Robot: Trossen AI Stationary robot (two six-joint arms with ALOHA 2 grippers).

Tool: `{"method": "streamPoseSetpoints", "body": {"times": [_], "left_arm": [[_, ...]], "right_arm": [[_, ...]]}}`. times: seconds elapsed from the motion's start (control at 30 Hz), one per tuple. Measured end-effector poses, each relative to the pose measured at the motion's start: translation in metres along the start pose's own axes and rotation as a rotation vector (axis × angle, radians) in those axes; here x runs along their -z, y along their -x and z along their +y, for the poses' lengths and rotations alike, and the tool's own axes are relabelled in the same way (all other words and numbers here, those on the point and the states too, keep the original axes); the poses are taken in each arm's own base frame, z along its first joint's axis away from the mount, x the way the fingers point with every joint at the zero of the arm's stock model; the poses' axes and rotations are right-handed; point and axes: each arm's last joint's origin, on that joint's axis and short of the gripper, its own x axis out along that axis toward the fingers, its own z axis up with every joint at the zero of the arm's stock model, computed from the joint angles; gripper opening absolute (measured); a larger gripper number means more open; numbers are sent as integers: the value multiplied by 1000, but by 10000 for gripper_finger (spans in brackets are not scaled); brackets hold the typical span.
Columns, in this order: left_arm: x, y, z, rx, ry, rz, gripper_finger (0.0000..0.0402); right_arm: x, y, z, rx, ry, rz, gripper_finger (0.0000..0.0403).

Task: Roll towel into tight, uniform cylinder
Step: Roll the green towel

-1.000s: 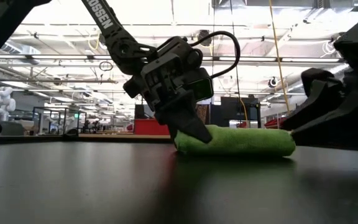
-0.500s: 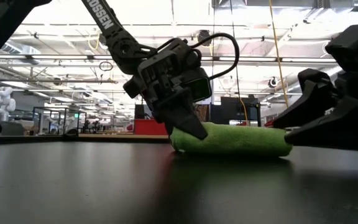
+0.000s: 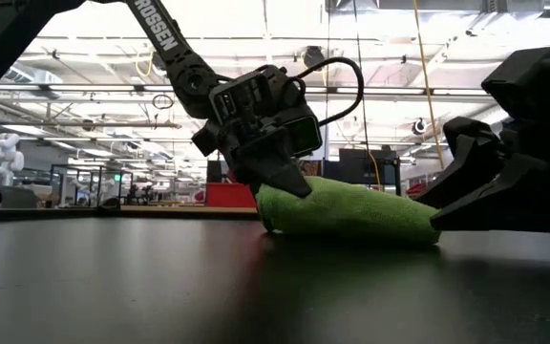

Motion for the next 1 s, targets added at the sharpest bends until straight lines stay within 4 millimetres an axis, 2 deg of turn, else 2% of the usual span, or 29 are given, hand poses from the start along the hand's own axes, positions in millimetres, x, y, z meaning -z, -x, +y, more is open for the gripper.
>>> {"method": "streamPoseSetpoints", "body": {"times": [0.27, 0.5, 0.67, 0.8, 1.0], "left_arm": [[0, 0, -1, 52, 0, 10, 11], [0, -1, -1, 27, -4, 6, 11], [0, -1, 0, -12, -16, -3, 15], [1, -3, -1, -35, -37, 1, 54], [0, -3, -4, -54, -102, 5, 162]], "right_arm": [[7, -6, -7, -12, -79, 78, 110], [3, -15, -11, -51, -76, 104, 87], [0, -19, -12, -64, -84, 127, 50], [1, -19, -12, -91, -121, 134, 10], [0, -20, -11, -149, -239, 145, 10]]}}
